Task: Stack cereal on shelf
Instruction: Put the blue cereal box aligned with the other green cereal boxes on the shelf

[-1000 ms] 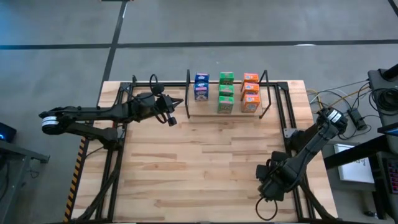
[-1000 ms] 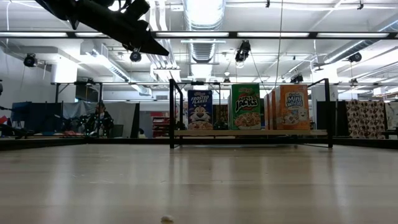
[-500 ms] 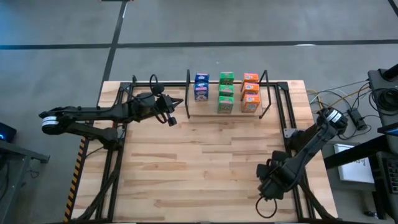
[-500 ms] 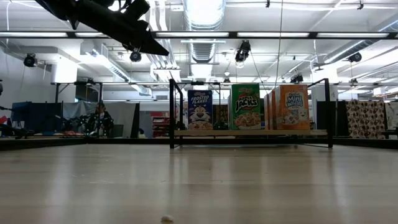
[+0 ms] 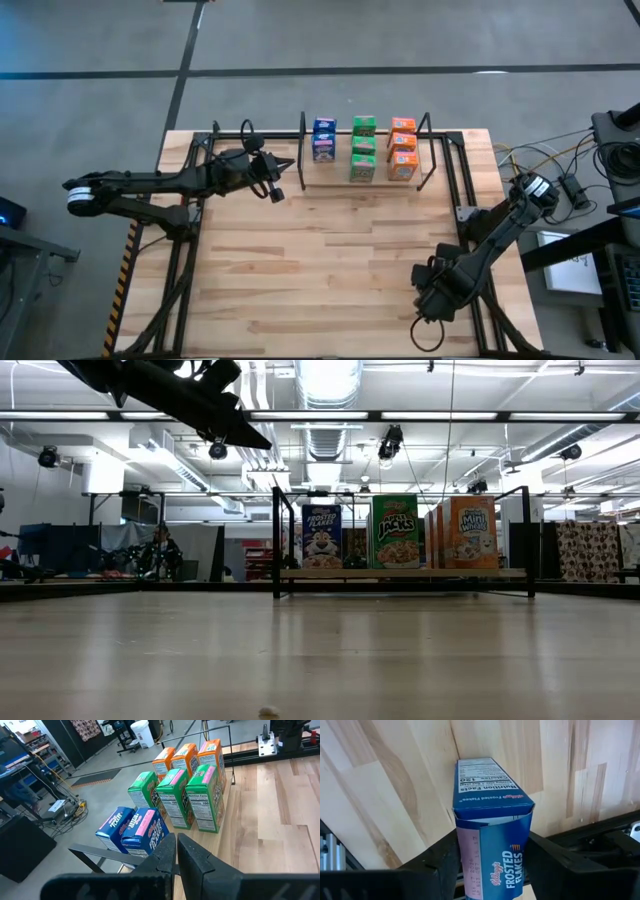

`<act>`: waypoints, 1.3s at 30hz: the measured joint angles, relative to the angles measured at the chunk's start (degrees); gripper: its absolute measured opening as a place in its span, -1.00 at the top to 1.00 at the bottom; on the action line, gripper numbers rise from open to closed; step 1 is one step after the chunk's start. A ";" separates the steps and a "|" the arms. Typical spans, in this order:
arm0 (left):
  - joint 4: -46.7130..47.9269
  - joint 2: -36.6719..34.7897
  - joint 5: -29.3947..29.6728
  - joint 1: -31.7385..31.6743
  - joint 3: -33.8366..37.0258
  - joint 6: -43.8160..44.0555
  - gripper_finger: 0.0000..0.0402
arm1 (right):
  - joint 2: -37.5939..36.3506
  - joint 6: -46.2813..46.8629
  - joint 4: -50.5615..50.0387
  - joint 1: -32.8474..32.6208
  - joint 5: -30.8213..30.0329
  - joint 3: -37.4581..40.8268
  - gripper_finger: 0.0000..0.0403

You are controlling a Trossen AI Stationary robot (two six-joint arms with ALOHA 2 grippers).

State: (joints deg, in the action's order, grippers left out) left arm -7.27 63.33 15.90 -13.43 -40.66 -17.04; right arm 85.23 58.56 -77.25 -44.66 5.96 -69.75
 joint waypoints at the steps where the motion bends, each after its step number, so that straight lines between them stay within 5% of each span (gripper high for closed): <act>1: 0.00 0.00 0.00 0.00 0.00 0.00 1.00 | 0.00 0.00 0.01 0.22 0.03 -0.19 0.11; 8: -0.03 0.00 0.00 0.00 0.00 -0.01 1.00 | 0.00 -0.33 0.07 5.66 -0.19 -4.64 0.17; 13: -0.28 0.00 0.00 0.00 0.00 -0.02 1.00 | 0.00 -5.56 2.57 13.28 -7.33 -9.96 0.17; 29: -0.48 -0.28 0.02 0.00 0.00 -1.77 1.00 | 0.07 -48.38 25.11 38.80 -22.51 -20.17 0.29; 39: 0.74 -8.08 0.02 0.00 2.05 -1.75 1.00 | 2.65 -62.71 29.88 48.34 -23.03 -24.33 0.29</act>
State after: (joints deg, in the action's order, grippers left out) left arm -6.52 55.25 15.92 -13.43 -38.62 -18.79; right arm 87.88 -4.15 -47.37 3.67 -17.07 -94.08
